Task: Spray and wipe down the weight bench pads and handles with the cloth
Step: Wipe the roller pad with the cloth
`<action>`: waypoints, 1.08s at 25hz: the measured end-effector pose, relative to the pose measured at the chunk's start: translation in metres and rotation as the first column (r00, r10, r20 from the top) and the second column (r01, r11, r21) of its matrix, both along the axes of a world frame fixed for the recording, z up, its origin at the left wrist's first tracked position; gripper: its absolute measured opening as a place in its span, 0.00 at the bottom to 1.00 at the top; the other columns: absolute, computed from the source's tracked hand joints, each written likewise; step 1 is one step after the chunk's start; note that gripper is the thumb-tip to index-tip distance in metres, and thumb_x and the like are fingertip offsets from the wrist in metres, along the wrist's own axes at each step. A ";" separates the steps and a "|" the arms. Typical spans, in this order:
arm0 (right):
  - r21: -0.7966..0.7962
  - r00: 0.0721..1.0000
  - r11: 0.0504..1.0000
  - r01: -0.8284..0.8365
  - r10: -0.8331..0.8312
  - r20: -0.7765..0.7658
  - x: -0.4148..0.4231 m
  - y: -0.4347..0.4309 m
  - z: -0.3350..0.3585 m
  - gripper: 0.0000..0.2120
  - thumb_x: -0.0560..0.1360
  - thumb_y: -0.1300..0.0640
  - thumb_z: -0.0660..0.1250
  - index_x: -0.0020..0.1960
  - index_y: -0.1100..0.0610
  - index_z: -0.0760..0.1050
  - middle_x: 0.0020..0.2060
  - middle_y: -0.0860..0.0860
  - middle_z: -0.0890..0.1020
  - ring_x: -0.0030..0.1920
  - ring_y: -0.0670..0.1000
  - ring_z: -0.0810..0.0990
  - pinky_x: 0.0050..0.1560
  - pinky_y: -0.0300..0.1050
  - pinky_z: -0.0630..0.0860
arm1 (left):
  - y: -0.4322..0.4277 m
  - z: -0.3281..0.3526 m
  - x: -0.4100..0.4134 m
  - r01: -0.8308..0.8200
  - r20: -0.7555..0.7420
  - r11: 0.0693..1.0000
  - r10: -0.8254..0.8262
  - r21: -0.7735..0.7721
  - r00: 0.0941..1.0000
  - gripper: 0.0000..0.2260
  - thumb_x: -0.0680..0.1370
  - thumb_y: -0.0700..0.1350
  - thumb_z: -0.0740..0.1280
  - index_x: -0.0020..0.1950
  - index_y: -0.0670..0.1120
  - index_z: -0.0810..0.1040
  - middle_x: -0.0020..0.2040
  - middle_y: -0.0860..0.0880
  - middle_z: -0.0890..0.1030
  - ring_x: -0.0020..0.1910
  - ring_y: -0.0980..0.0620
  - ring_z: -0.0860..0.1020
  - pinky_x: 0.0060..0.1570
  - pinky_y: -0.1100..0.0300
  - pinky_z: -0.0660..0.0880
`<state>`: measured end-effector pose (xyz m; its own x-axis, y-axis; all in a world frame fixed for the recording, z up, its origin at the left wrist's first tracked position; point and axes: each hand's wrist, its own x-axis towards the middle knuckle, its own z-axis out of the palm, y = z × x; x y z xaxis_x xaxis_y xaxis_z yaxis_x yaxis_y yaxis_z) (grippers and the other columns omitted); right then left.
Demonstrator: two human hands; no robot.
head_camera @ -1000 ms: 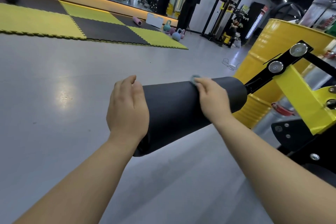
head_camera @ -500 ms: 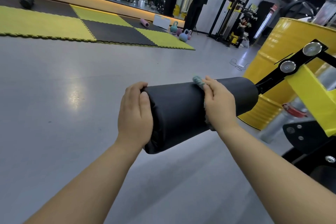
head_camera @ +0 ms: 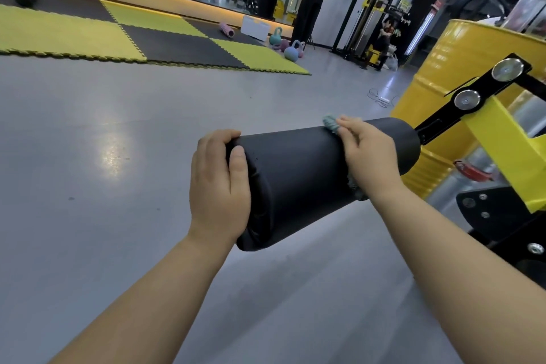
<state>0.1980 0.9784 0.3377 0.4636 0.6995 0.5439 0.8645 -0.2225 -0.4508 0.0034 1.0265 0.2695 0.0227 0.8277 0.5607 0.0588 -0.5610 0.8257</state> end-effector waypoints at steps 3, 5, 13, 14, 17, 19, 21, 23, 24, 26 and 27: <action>-0.102 0.996 0.991 0.085 -0.086 -0.011 -0.013 0.009 0.011 0.13 0.80 0.53 0.59 0.61 0.52 0.78 0.62 0.48 0.78 0.64 0.51 0.73 0.64 0.40 0.63 | 0.001 0.001 0.000 -0.006 0.012 0.998 0.005 0.068 1.000 0.20 0.76 0.50 0.51 0.59 0.40 0.74 0.53 0.56 0.70 0.55 0.56 0.70 0.58 0.57 0.68; -0.067 0.989 0.990 -0.125 0.129 0.065 -0.055 0.008 0.007 0.12 0.79 0.54 0.61 0.59 0.51 0.79 0.60 0.48 0.80 0.62 0.49 0.75 0.65 0.42 0.67 | 0.003 0.001 0.001 -0.018 0.029 0.990 0.014 0.142 0.999 0.18 0.76 0.47 0.53 0.56 0.38 0.74 0.53 0.53 0.70 0.54 0.50 0.71 0.56 0.52 0.69; 0.041 1.000 0.999 0.023 -0.023 -0.004 0.013 -0.004 0.001 0.12 0.79 0.57 0.61 0.58 0.53 0.79 0.50 0.41 0.79 0.58 0.45 0.76 0.55 0.22 0.64 | 0.004 -0.005 0.002 -0.022 0.095 0.960 -0.005 0.279 0.995 0.14 0.75 0.44 0.56 0.53 0.37 0.76 0.53 0.50 0.72 0.53 0.51 0.72 0.54 0.53 0.70; -0.004 0.991 0.992 0.128 -0.128 -0.037 0.021 0.000 0.003 0.12 0.79 0.56 0.60 0.58 0.52 0.79 0.50 0.42 0.80 0.58 0.46 0.76 0.53 0.23 0.65 | 0.003 -0.005 0.003 -0.026 0.098 0.964 0.000 0.266 0.995 0.14 0.75 0.44 0.57 0.53 0.37 0.76 0.53 0.49 0.73 0.53 0.50 0.72 0.54 0.53 0.70; -0.166 0.994 0.980 0.106 -0.101 0.039 -0.004 0.024 0.017 0.12 0.79 0.55 0.60 0.56 0.52 0.80 0.55 0.47 0.82 0.60 0.49 0.76 0.62 0.40 0.68 | 0.003 -0.004 0.001 -0.031 0.096 0.974 0.010 0.224 0.995 0.14 0.75 0.44 0.57 0.53 0.37 0.76 0.53 0.48 0.73 0.53 0.49 0.72 0.55 0.54 0.70; -0.208 0.987 0.971 -0.119 0.139 0.083 -0.045 0.029 0.018 0.11 0.78 0.54 0.61 0.55 0.51 0.81 0.55 0.46 0.82 0.60 0.48 0.77 0.64 0.46 0.69 | 0.006 -0.004 0.001 -0.019 0.082 0.974 0.000 0.226 0.997 0.15 0.75 0.44 0.57 0.54 0.38 0.76 0.53 0.49 0.72 0.53 0.49 0.72 0.54 0.52 0.70; -0.137 0.928 0.935 -0.328 0.346 0.138 -0.077 0.019 0.013 0.12 0.77 0.53 0.61 0.55 0.51 0.81 0.55 0.45 0.82 0.59 0.44 0.77 0.62 0.41 0.71 | 0.005 -0.005 0.000 0.006 0.081 0.967 -0.028 0.256 0.996 0.14 0.75 0.45 0.57 0.55 0.40 0.75 0.55 0.50 0.71 0.54 0.48 0.72 0.54 0.50 0.71; -0.095 0.848 0.881 -0.464 0.473 0.241 -0.074 0.002 0.004 0.13 0.77 0.54 0.62 0.56 0.54 0.81 0.56 0.46 0.81 0.58 0.42 0.77 0.61 0.35 0.71 | 0.003 -0.006 -0.003 0.032 0.079 0.950 -0.059 0.311 0.995 0.12 0.74 0.45 0.58 0.55 0.43 0.74 0.55 0.50 0.72 0.56 0.48 0.72 0.57 0.53 0.70; -0.094 0.839 0.879 -0.467 0.474 0.267 -0.057 -0.003 0.001 0.12 0.77 0.55 0.62 0.57 0.55 0.80 0.56 0.47 0.81 0.58 0.41 0.77 0.61 0.33 0.70 | 0.000 -0.006 -0.004 0.039 0.067 0.942 -0.066 0.335 0.996 0.12 0.74 0.44 0.59 0.53 0.42 0.75 0.55 0.49 0.73 0.57 0.48 0.72 0.59 0.55 0.69; -0.036 0.942 0.955 -0.295 0.297 0.153 -0.013 -0.007 0.007 0.10 0.78 0.57 0.63 0.57 0.50 0.79 0.55 0.47 0.81 0.57 0.41 0.77 0.57 0.27 0.69 | -0.007 -0.003 -0.005 0.036 0.029 0.928 -0.050 0.370 0.998 0.12 0.73 0.43 0.60 0.50 0.38 0.78 0.54 0.47 0.74 0.58 0.49 0.72 0.61 0.58 0.68; -0.027 0.988 0.989 -0.143 0.144 0.059 0.002 -0.006 0.011 0.10 0.78 0.55 0.62 0.56 0.48 0.79 0.56 0.46 0.81 0.56 0.44 0.78 0.52 0.27 0.71 | -0.010 -0.001 -0.004 0.024 0.015 0.925 -0.032 0.379 0.999 0.12 0.72 0.42 0.60 0.49 0.37 0.78 0.53 0.48 0.74 0.57 0.50 0.73 0.60 0.59 0.68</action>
